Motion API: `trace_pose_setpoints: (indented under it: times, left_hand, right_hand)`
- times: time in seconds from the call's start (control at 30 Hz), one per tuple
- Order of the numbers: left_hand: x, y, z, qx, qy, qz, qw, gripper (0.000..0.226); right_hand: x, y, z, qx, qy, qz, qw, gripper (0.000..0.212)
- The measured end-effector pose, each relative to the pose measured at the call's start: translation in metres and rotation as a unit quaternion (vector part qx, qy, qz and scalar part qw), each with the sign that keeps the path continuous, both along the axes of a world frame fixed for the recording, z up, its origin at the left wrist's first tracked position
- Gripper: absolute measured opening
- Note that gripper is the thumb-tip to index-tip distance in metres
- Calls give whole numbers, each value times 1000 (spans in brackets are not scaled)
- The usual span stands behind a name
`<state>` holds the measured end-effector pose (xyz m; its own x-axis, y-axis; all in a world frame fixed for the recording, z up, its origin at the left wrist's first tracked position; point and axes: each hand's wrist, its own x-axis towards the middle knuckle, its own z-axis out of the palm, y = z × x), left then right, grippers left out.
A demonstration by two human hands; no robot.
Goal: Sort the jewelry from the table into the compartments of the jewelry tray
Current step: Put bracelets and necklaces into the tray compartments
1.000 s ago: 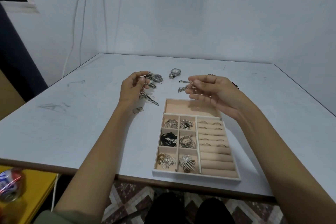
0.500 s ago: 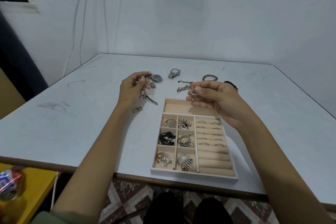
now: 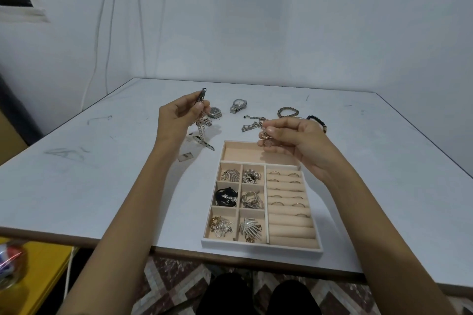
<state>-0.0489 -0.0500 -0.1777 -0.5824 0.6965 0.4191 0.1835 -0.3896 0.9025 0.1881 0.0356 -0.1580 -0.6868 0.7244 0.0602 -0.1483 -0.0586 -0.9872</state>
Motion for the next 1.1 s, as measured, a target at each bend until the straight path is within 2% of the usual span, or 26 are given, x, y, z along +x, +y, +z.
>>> trace_pose_setpoints:
  times: [0.3,0.57,0.87,1.1]
  left_hand:
    - [27,-20,44,30,30,-38,998,26]
    - [63,-53,80,2,13,-138,990,24]
    - [93,-95,57,-51,-7,-184,982,24]
    - [101,-108,28,-108,-51,-183,976,27]
  right_hand:
    - [-3,-2,-2,2,-15,8,1000,18]
    - [-3,-2,-3,8,-23,8,1000,16]
    - [-2,-5,-3,4,-34,16,999,19]
    - [0,-2,-3,2,-42,15,999,20]
